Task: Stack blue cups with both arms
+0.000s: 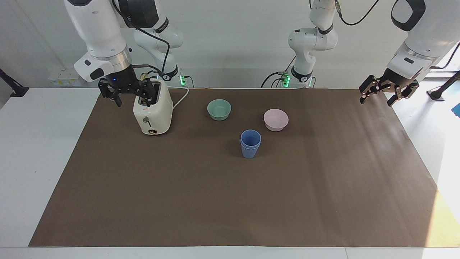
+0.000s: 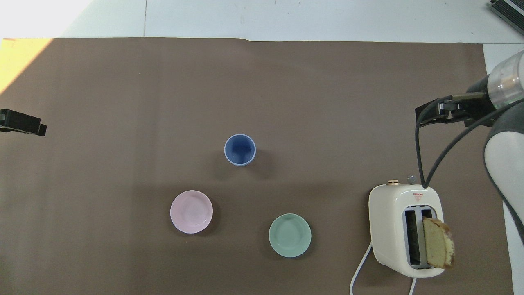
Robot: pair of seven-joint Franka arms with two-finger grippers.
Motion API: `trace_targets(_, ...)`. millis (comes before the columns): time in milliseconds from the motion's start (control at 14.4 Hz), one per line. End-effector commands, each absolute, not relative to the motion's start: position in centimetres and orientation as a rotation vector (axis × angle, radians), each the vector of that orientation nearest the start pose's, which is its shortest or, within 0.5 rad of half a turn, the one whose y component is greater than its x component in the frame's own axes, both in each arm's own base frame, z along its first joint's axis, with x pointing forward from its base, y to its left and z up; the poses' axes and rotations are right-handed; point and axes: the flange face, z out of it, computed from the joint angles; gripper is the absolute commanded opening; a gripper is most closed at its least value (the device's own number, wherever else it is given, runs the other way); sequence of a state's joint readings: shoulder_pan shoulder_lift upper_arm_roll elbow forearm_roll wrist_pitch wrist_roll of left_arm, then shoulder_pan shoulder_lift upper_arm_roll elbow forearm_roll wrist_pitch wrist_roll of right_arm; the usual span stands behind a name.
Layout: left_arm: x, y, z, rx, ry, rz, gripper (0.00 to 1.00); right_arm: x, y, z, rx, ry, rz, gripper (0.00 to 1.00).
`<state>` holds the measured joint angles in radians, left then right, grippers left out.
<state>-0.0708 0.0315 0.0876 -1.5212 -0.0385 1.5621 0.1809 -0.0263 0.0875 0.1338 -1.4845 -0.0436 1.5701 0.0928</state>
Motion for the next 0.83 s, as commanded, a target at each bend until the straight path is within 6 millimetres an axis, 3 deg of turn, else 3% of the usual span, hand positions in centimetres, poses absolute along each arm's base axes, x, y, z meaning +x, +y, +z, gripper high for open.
trace_targets(0,56.46,0.49,63.20,-3.161,0.252,-0.017,1.00,56.71,4.93,61.33,-3.156,-0.047,-0.017,1.00)
trace_targets(761,56.39,0.23,63.20,-3.161,0.259,-0.014,1.00,57.06,4.90,61.34,-3.150,-0.037,-0.038,1.00)
